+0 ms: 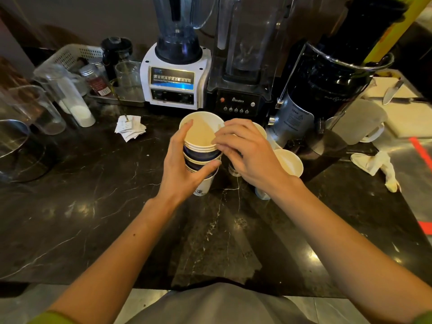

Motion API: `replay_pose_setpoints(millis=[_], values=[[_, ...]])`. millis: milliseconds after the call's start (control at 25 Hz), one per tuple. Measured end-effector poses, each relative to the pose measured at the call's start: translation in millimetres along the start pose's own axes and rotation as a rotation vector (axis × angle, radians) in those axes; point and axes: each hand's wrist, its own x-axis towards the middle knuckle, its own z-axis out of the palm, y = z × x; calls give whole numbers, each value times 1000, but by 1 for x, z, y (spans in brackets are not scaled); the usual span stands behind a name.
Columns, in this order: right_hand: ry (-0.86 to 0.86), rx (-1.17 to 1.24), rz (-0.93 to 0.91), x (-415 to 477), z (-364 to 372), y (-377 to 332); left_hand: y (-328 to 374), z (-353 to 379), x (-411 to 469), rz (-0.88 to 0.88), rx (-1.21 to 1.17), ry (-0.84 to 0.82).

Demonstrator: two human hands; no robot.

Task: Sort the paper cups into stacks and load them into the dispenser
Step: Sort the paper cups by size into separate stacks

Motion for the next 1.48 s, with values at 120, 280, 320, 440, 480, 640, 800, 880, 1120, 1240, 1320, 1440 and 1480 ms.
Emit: replay_pose_setpoints(millis=[120,280,320,440,480,640,800,880,1120,1240,1320,1440,1480], values=[[13,-26,-15,4,-3,1,2,1,2,-124,-96,33],[127,-58,-46,16,-16,-4,1,-1,1,-159,-126,26],[192,-75,-46,20,-24,-5,1,-2,1,-168,-132,28],[432,-80,31,19,-62,-2,-1,-4,1,-227,-148,55],[494,-128,88,12,-78,4,-1,1,2,-240,-163,33],[519,-297,215,-28,-118,27,2,10,1,-247,-167,22],[378,-370,231,-63,-114,41,2,4,2,-247,-186,39],[276,-362,237,-79,-103,45,3,3,2,-250,-188,43],[-114,-363,312,-112,-69,56,5,2,3,-258,-176,31],[-334,-288,437,-115,-59,53,5,2,3,-258,-189,18],[-300,-290,446,-106,-59,47,5,1,3,-271,-183,9],[-81,-165,294,-65,-55,19,3,-1,2,-263,-182,-2],[-58,-116,208,-47,-49,9,3,-1,1,-257,-185,-8]])
